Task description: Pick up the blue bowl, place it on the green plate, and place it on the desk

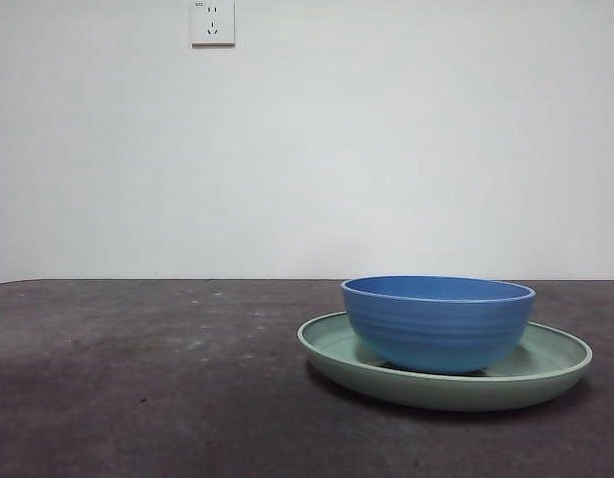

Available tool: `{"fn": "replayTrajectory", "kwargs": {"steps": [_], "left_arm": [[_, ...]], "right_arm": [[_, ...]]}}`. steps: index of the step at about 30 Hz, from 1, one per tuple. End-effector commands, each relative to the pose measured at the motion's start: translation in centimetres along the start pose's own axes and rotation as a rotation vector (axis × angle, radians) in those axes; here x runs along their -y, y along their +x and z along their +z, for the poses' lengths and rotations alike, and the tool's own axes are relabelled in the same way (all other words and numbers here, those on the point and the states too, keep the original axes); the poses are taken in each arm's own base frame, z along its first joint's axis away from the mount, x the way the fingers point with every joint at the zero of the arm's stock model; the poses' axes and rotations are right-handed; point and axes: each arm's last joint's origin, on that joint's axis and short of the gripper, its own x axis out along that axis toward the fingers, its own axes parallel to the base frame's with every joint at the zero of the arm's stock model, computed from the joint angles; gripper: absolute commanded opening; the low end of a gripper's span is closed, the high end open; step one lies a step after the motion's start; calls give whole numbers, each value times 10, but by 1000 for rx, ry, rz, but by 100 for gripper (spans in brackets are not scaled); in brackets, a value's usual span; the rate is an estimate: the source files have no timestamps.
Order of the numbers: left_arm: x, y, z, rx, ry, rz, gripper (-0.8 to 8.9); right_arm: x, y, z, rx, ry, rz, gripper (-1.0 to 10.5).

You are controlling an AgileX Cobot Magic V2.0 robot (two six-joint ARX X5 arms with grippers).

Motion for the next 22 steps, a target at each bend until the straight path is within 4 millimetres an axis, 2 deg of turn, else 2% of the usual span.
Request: {"fn": "replayTrajectory", "kwargs": {"steps": [1, 11, 18, 22], "left_arm": [[1, -1, 3, 13, 19, -13, 532], [1, -1, 3, 13, 20, -13, 532], [1, -1, 3, 13, 20, -13, 532], [1, -1, 3, 13, 20, -13, 532]], "right_arm": [[8, 16, 16, -43, -48, -62, 543], [28, 76, 50, -128, -49, -80, 542], [31, 119, 56, -233, -78, -123, 541], [24, 144, 56, -282, -116, -125, 526]]}}
